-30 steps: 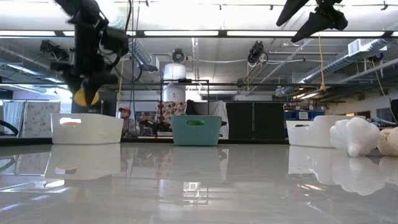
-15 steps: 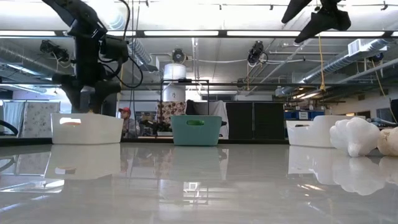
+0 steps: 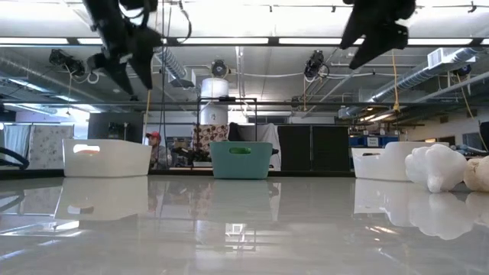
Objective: Sort produce into baskets
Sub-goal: Put the bottom left white garlic into the right white bin
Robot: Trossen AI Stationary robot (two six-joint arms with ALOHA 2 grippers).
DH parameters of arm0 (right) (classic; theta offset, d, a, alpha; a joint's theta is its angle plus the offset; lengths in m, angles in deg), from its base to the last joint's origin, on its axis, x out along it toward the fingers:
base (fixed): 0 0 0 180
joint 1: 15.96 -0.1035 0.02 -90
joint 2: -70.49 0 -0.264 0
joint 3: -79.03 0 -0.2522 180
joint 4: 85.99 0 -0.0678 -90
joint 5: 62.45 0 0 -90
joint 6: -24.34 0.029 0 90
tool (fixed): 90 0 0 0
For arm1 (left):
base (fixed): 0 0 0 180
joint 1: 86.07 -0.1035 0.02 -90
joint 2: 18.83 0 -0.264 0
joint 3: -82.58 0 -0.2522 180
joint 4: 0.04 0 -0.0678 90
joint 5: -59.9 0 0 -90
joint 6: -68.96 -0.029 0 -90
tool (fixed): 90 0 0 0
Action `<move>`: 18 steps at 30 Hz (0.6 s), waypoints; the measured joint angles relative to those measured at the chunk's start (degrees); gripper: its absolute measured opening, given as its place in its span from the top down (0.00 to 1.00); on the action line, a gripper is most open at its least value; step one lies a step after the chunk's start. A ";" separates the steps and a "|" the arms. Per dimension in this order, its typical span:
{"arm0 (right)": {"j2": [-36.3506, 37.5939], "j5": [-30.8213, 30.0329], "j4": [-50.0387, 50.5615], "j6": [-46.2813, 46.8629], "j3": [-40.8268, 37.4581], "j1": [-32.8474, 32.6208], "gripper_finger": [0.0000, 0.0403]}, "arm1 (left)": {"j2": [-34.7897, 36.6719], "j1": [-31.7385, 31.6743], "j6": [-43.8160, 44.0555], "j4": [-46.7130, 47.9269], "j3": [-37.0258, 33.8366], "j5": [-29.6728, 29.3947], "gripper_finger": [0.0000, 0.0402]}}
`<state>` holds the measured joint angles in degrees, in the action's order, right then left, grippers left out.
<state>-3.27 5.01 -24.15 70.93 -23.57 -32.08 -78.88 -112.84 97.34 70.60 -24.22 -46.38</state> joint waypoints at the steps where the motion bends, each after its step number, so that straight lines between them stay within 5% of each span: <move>1: -0.72 0.34 -1.63 -0.55 0.00 0.00 0.26 | 0.37 2.27 0.54 -0.22 0.00 0.78 0.20; 14: -3.00 2.23 -7.76 -5.55 -0.02 0.07 0.26 | -1.60 35.74 15.07 -0.21 -0.09 4.60 0.21; 18: -2.90 3.34 -7.83 -6.26 -0.02 0.17 0.26 | -4.43 45.40 12.89 -1.92 -0.09 5.89 0.21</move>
<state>-6.17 8.35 -31.98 64.68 -23.60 -31.91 -83.31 -67.44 110.22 68.68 -24.30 -40.49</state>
